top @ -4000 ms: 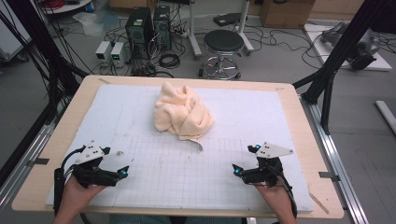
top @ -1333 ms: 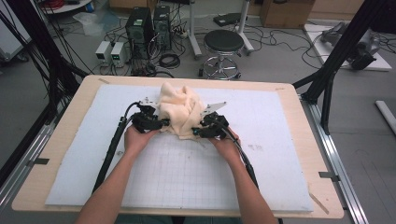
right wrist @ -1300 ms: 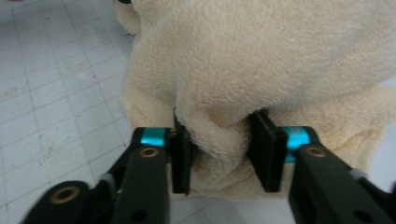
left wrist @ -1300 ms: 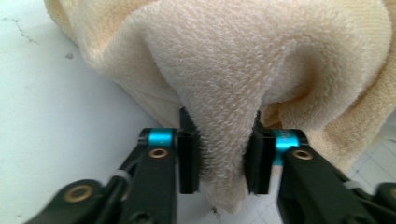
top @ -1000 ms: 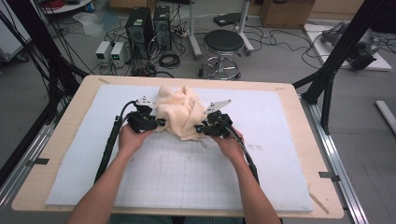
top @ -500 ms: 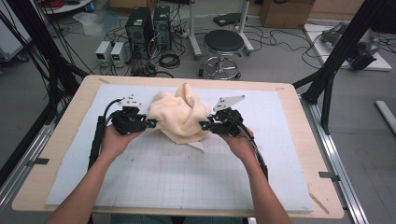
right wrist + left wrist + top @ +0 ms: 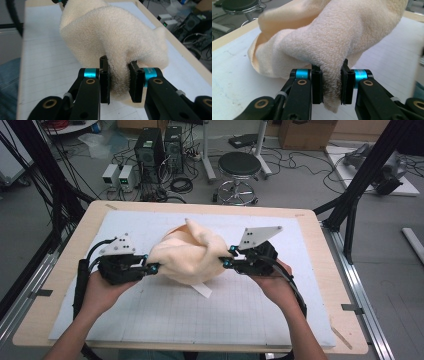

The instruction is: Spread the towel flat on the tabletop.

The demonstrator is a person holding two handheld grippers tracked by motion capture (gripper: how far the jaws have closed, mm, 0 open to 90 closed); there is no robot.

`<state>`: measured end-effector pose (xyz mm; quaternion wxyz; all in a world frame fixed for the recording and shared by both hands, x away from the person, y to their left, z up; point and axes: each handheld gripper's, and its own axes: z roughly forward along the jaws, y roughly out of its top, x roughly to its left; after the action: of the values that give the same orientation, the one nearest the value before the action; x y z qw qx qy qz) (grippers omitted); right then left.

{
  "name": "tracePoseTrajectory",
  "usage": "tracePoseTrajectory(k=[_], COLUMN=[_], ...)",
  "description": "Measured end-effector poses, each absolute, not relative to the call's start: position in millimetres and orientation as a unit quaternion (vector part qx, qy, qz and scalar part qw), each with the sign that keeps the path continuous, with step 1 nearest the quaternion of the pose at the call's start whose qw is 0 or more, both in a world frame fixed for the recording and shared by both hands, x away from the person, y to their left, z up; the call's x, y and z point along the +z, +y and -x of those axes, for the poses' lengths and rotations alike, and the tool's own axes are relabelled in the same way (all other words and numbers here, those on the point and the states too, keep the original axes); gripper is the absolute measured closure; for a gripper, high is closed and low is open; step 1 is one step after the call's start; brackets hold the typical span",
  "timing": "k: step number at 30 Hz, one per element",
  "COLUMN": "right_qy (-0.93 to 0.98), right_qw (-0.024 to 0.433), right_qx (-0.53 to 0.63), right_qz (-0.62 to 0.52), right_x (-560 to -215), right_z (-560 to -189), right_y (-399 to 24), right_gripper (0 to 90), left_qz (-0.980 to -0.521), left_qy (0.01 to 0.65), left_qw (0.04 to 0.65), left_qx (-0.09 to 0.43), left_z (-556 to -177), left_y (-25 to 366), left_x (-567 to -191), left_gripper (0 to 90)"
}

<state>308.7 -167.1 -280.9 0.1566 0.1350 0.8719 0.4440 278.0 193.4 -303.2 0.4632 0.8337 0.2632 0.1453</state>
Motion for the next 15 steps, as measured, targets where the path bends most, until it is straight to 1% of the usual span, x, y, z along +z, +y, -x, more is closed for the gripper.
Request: tracePoseTrajectory(k=[3,5,8,10,12,13,14,15], right_qy=[0.873,0.875,0.884,0.892,0.898,0.899,0.899,0.895], right_qw=[0.153,0.143,0.131,0.122,0.101,0.08,0.08,0.065], right_qx=[0.447,0.448,0.431,0.411,0.393,0.38,0.38,0.38], right_qz=[-0.117,-0.113,-0.125,-0.144,-0.17,-0.204,-0.204,-0.224], right_x=[-264.5,-257.2,-262.3,-279.7,-305.6,-334.3,-334.3,-348.1], right_z=[-288.1,-281.3,-290.5,-311.3,-338.1,-364.7,-364.7,-377.6], right_y=[-169.8,-171.4,-166.7,-160.2,-155.1,-151.9,-151.9,-151.5], right_gripper=[75.3,75.1,74.7,74.5,74.4,74.3,74.3,73.9], left_qz=[-0.834,-0.836,-0.838,-0.84,-0.836,-0.832,-0.831,-0.833], left_qy=[0.25,0.247,0.268,0.293,0.325,0.338,0.353,0.359], left_qw=[0.471,0.47,0.458,0.443,0.434,0.432,0.424,0.415], left_qx=[0.14,0.139,0.124,0.114,0.087,0.079,0.072,0.072], left_z=[-255.2,-248.2,-259.6,-278.3,-302.3,-314.5,-326.4,-336.9], left_y=[193.1,193.5,191.8,190.3,189.5,188.6,187.9,186.3], left_x=[-296.2,-297.3,-313.9,-333.9,-356.4,-367.3,-376.7,-384.3], left_gripper=[76.0,74.9,74.5,74.5,74.5,73.4,73.4,72.1])
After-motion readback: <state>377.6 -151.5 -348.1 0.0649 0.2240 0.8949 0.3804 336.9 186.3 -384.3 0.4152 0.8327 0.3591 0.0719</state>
